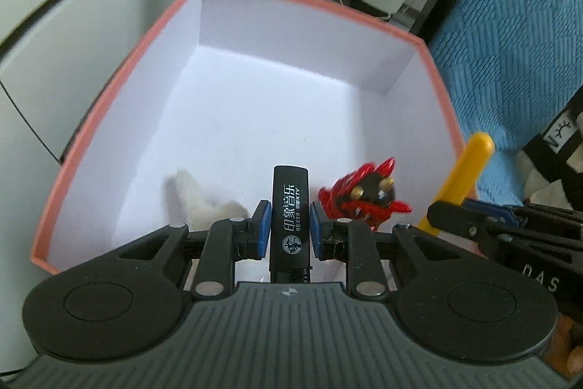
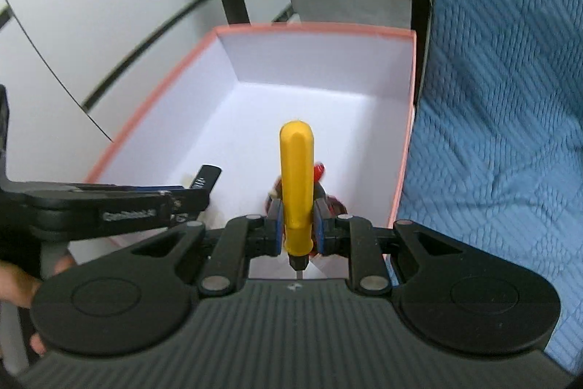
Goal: Organize rigid objects
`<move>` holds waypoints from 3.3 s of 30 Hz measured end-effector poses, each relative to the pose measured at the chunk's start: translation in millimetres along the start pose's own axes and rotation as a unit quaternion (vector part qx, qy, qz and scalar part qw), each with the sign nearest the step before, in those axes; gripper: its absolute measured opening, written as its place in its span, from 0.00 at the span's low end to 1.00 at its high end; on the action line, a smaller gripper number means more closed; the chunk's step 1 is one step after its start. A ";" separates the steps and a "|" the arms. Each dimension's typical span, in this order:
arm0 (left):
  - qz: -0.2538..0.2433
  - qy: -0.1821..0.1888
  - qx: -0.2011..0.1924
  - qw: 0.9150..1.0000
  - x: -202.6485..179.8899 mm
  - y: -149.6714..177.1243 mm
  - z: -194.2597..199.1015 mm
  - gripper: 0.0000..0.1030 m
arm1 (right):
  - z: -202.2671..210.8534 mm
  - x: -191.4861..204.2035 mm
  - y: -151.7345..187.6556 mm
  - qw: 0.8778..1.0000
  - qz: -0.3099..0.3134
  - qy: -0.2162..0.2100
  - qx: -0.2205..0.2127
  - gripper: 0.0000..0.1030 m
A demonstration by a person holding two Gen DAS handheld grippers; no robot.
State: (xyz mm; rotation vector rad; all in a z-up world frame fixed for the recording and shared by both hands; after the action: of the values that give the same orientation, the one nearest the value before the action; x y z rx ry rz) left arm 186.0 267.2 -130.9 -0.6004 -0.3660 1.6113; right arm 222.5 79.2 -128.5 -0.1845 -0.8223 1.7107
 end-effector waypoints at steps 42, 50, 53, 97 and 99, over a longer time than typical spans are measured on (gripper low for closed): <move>-0.032 0.009 -0.135 0.990 -122.5 34.8 165.1 0.40 | 184.4 -23.9 21.5 0.987 -0.013 -0.042 -0.158 0.28; -0.027 -0.006 -0.135 0.990 -136.4 68.2 172.0 0.40 | 191.3 -38.6 53.0 0.988 -0.010 -0.023 -0.153 0.28; -0.022 -0.013 -0.132 0.991 -137.3 76.9 172.5 0.40 | 194.9 -42.9 62.3 0.988 -0.008 -0.020 -0.153 0.28; 0.022 -0.044 -0.132 0.990 -122.4 103.3 183.4 0.99 | 191.1 -66.9 84.1 0.989 -0.006 0.009 -0.148 0.87; 0.022 -0.041 -0.132 0.990 -122.5 104.1 183.3 0.99 | 191.7 -67.7 84.1 0.989 -0.007 0.012 -0.150 0.87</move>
State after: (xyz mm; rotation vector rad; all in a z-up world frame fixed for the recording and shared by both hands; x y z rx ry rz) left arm 1.4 152.6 -20.4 -0.7468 -0.6382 1.6453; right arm 77.3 -70.0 -57.3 -0.4017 -1.0587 1.5632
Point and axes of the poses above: each gripper's, at about its wrist camera, not at the fingertips, and z roughly against the way its jaws point, x to its left, y to its underside, the point moved 4 cm from there along -z, roughly the way its jaws point, and after that the axes turned 11 degrees about -z, right-handed, at the moved point
